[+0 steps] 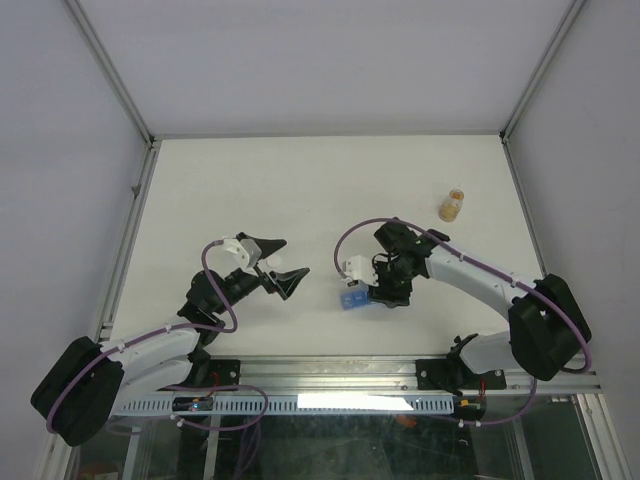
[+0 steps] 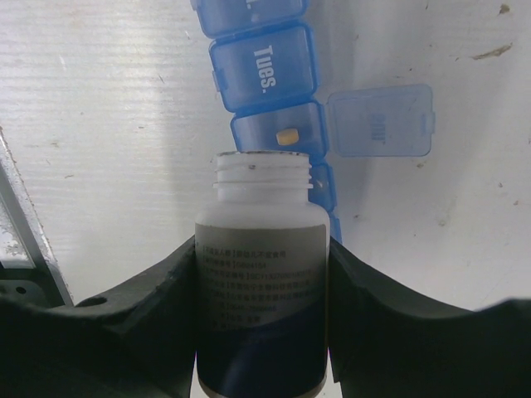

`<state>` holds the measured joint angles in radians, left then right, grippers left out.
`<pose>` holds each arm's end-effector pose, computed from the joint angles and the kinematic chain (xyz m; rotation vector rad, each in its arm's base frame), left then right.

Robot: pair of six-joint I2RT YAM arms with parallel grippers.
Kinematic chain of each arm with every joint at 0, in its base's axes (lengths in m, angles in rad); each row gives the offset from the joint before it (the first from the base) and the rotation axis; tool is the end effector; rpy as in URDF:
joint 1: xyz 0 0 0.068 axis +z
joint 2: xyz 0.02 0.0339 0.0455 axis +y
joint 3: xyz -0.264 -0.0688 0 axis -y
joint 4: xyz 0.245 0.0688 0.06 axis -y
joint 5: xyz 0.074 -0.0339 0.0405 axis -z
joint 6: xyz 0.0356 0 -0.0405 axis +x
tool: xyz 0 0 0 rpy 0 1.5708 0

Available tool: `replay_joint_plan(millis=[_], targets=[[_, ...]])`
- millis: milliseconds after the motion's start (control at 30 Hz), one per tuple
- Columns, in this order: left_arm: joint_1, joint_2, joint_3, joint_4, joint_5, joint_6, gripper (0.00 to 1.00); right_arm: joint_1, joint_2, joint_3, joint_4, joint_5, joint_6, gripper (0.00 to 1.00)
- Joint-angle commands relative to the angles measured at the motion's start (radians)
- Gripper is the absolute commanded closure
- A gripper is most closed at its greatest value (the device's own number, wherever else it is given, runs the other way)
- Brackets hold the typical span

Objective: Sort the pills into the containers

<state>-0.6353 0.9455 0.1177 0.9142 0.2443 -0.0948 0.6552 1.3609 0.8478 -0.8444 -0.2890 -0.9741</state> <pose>0.1426 -0.1158 0.1971 0.6026 1.4121 -0.7668 0.1768 0.1487 0.1980 -2.1143 1.9327 0.3628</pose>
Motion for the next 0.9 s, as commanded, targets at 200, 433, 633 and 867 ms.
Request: replay_joint_plan(millis=[200, 433, 633, 867], targets=[[-0.006, -0.021, -0.005, 0.061, 0.014, 0.018, 0.01, 0.053, -0.028, 0.051, -0.013, 0.065, 0.046, 1.00], [-0.005, -0.023, -0.006, 0.062, 0.014, 0.018, 0.01, 0.058, -0.035, 0.052, 0.000, 0.086, 0.055, 1.00], [-0.005, -0.021, -0.006, 0.061, 0.014, 0.018, 0.01, 0.063, -0.050, 0.054, 0.001, 0.093, 0.048, 1.00], [-0.006, -0.020, -0.006, 0.060, 0.015, 0.018, 0.01, 0.063, -0.030, 0.042, 0.014, 0.130, 0.046, 1.00]])
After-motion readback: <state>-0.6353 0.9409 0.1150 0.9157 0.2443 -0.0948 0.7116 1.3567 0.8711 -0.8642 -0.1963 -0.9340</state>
